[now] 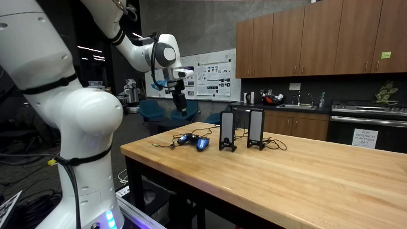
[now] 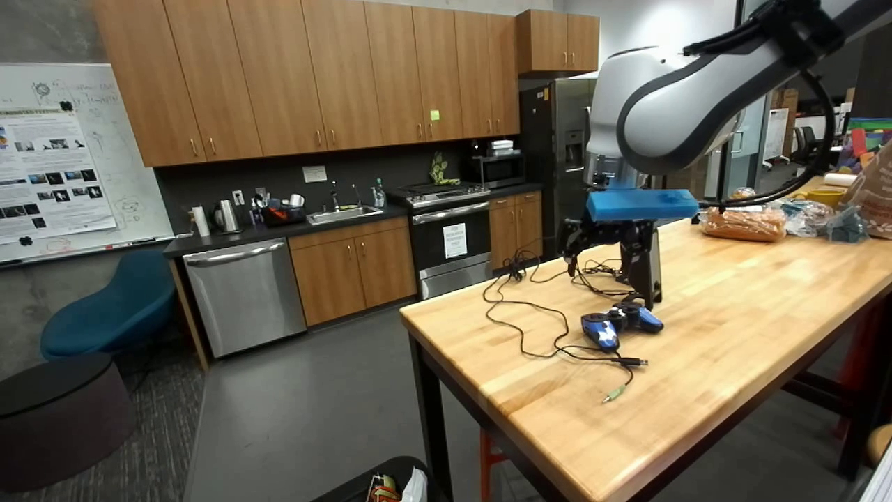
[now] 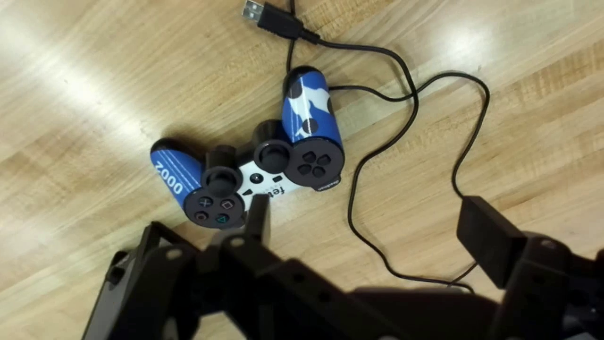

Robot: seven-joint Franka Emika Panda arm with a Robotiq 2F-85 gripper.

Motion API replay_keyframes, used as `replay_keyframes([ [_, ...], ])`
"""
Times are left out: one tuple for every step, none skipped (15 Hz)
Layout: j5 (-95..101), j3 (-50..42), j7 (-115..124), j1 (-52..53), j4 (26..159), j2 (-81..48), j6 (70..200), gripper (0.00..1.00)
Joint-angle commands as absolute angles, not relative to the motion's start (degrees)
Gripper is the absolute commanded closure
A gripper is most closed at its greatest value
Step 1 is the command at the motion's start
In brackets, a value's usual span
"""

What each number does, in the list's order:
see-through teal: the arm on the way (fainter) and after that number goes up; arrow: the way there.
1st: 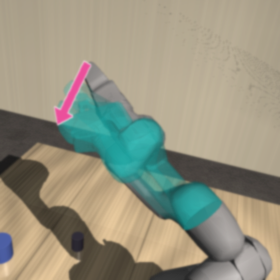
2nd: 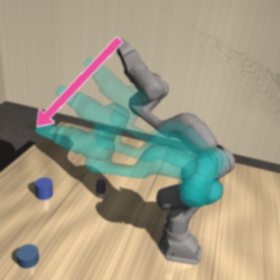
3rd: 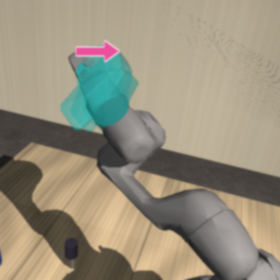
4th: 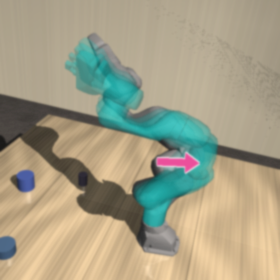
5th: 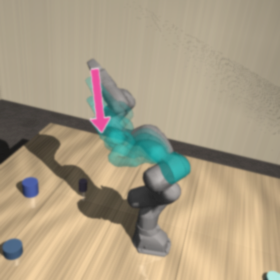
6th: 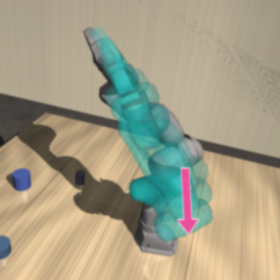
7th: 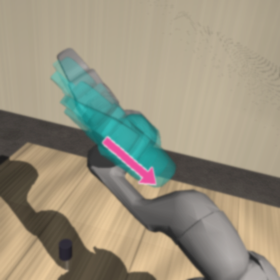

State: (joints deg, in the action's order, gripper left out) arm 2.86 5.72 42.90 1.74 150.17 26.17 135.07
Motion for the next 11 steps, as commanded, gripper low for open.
replay_keyframes([
  [0.17, 5.15, 31.04, 3.41, 151.1, 29.54, 132.48, 0.0],
  [-0.63, 5.02, 27.73, 3.78, 151.09, 29.85, 132.0, 0.0],
  [-1.42, 4.9, 24.28, 4.07, 151.0, 30.31, 131.21, 0.0],
  [-1.95, 4.99, 21.35, 4.15, 150.92, 30.75, 130.39, 0.0],
  [-2.24, 4.97, 19.04, 4.27, 150.82, 31.12, 129.56, 0.0],
  [-2.4, 4.9, 16.91, 4.38, 150.78, 31.7, 128.87, 0.0],
  [-2.65, 4.75, 14.74, 4.6, 150.82, 32.22, 128.28, 0.0],
  [-2.81, 4.63, 12.89, 4.73, 150.79, 32.71, 127.62, 0.0],
  [-2.88, 4.45, 10.93, 4.96, 150.83, 33.31, 127.09, 0.0],
  [-2.91, 4.24, 9.04, 5.19, 150.78, 33.8, 126.5, 0.0],
  [-2.75, 4.35, 8.38, 5.0, 150.75, 34.28, 126.25, 0.0],
])
